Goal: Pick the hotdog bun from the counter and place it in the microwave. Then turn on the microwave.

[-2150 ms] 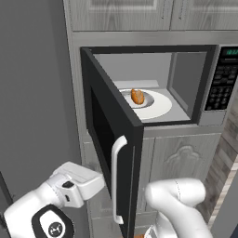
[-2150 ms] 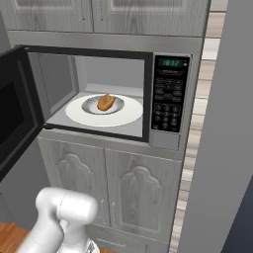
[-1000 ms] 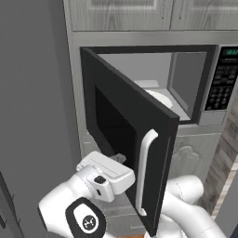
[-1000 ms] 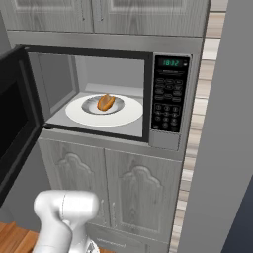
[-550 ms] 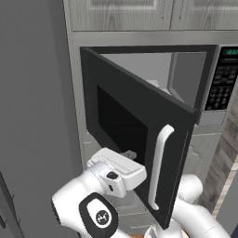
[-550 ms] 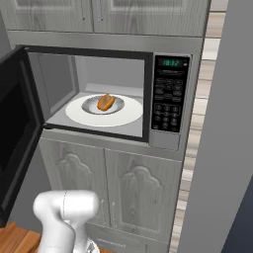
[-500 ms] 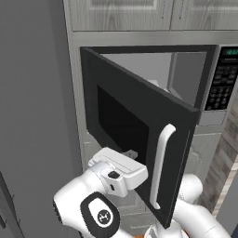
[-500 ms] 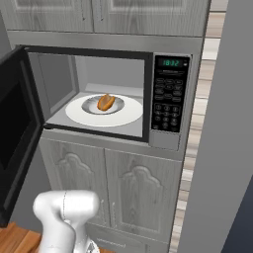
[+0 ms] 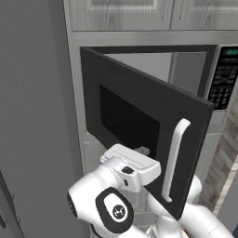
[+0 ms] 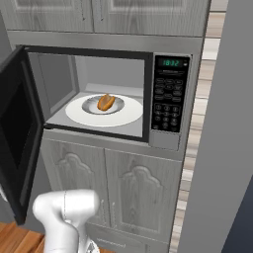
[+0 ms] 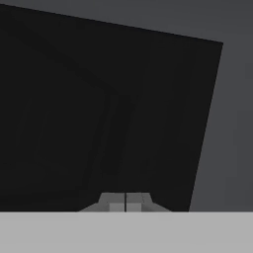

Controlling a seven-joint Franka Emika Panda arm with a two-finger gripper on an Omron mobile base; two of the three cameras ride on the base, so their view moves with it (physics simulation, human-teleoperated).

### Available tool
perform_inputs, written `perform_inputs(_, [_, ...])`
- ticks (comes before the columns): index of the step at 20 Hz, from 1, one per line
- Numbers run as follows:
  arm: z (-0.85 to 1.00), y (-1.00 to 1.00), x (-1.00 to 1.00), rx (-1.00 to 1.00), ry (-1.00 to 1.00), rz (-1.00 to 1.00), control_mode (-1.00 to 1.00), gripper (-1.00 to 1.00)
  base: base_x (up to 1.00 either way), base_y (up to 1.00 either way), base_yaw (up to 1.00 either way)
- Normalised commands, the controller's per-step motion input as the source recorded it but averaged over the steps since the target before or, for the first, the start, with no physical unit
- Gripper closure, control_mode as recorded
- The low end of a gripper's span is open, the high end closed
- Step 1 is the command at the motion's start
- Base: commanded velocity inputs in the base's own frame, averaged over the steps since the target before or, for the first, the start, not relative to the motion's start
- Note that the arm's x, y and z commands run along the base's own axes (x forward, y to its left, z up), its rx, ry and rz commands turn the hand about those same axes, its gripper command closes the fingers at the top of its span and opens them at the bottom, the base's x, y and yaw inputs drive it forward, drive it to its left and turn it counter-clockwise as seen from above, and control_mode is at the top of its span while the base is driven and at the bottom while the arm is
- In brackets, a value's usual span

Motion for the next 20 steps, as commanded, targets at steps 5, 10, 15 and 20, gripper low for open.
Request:
perform_inputs(5, [0.00, -0.27, 0.00, 0.00, 0.01, 0.00, -1.00, 1.00, 0.00, 0.00, 0.00])
perform_inputs(10, [0.00, -0.23, 0.00, 0.00, 0.00, 0.00, -1.00, 1.00, 0.00, 0.00, 0.00])
perform_inputs(15, [0.00, -0.24, 0.04, 0.00, 0.00, 0.00, -1.00, 1.00, 0.00, 0.00, 0.00])
perform_inputs(20, [0.06, -0.22, 0.18, 0.00, 0.00, 0.00, -1.00, 1.00, 0.00, 0.00, 0.00])
